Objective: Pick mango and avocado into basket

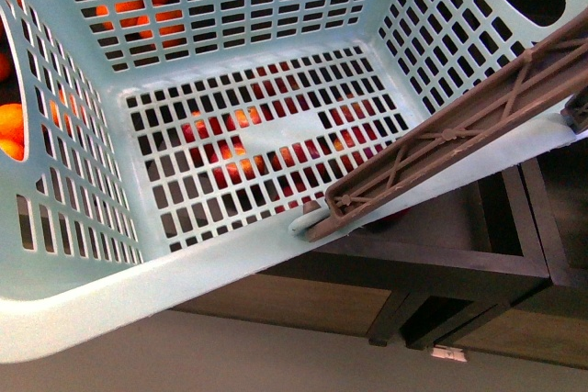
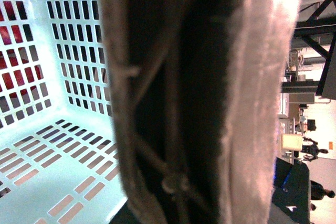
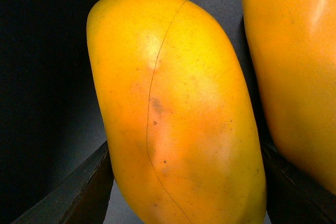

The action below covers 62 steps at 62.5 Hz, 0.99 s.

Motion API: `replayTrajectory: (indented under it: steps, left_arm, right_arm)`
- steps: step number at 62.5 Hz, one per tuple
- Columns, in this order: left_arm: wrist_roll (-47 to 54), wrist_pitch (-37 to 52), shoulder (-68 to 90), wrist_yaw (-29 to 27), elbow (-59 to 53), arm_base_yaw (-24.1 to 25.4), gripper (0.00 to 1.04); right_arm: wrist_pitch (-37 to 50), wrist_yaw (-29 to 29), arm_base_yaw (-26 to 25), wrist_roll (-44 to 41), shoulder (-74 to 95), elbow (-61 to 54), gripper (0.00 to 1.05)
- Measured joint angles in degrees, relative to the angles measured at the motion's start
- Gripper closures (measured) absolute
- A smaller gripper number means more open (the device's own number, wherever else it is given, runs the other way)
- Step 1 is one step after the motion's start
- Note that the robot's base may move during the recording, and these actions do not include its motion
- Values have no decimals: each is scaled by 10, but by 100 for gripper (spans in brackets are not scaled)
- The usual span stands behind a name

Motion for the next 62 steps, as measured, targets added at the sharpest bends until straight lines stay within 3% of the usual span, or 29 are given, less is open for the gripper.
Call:
replayTrajectory:
  steps: [22,35,46,62]
  left_arm:
    - [0,0,0,0,0,0,90]
    - [0,0,0,0,0,0,90]
    - [0,0,0,0,0,0,90]
    - [0,0,0,0,0,0,90]
  right_arm:
    - [92,-47,5,-76,-186,-196,38]
    - [127,-81,33,-133,-337,-344,38]
    - [115,-94,77,-162,-490,-435,38]
    - [55,-89,144,-179,-681,-477,38]
